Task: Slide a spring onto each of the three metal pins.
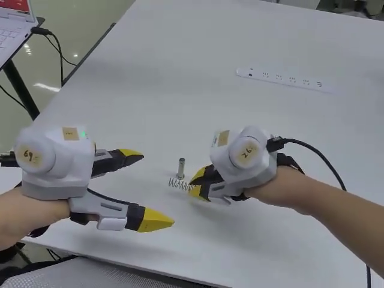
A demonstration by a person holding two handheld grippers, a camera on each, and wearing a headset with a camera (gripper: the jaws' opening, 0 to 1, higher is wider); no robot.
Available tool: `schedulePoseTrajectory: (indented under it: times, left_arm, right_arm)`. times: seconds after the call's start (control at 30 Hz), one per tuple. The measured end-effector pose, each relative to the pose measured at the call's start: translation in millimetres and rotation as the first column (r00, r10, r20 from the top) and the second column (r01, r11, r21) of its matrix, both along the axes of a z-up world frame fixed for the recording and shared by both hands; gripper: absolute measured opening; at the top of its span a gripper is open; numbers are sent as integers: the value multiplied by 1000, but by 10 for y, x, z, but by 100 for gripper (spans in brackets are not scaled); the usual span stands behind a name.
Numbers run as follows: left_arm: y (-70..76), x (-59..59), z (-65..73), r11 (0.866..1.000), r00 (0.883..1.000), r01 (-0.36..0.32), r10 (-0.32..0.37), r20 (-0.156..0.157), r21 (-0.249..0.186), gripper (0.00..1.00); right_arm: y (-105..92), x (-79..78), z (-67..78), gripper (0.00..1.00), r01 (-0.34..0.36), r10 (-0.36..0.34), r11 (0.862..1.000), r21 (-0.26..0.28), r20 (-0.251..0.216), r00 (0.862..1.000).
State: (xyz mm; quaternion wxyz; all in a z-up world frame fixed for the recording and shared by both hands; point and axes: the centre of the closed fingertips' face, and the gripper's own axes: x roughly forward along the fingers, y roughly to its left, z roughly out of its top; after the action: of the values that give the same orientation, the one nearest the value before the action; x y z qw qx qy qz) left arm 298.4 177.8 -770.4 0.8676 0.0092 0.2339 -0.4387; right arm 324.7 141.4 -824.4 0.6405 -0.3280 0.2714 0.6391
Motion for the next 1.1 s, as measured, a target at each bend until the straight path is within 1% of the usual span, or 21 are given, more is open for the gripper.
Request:
schedulePoseTrajectory:
  times: [0.17, 0.23, 0.33, 0.47, 0.6, 0.8, 1.0, 1.1]
  left_arm:
    - [-101, -5, 27, 1000, 1000, 27, -27, 5, -6, 85]
    - [-136, -5, 33, 999, 999, 37, -37, 7, -7, 84]
    - [-171, -7, 41, 999, 999, 52, -52, 9, -7, 83]
    - [-201, -14, 50, 998, 998, 66, -66, 8, -10, 82]
    - [-245, -27, 33, 997, 997, 82, -82, 3, -6, 80]
    - [-336, -22, 42, 994, 994, 112, -112, 1, -8, 78]
    - [-500, -27, 60, 985, 985, 170, -170, 0, -10, 72]
    - [-594, -13, 72, 981, 982, 191, -191, 1, -18, 72]
  right_arm:
    - [-145, 11, 109, 7, 6, -6, 1000, 4, 12, 1000]
    - [-197, -7, 154, 7, 1, -1, 1000, 4, 19, 1000]
    - [-261, -29, 201, 7, -2, 2, 1000, 5, 28, 1000]
    - [-396, -74, 271, 7, -3, 3, 1000, 7, 42, 999]
    - [-530, -89, 293, 7, 3, -3, 1000, 2, 50, 999]
    - [-740, -86, 284, 7, 11, -10, 1000, -25, 71, 997]
    - [-885, -83, 275, 7, 21, -17, 999, -42, 87, 996]
    - [-920, -110, 285, 7, 19, -16, 999, -34, 83, 996]
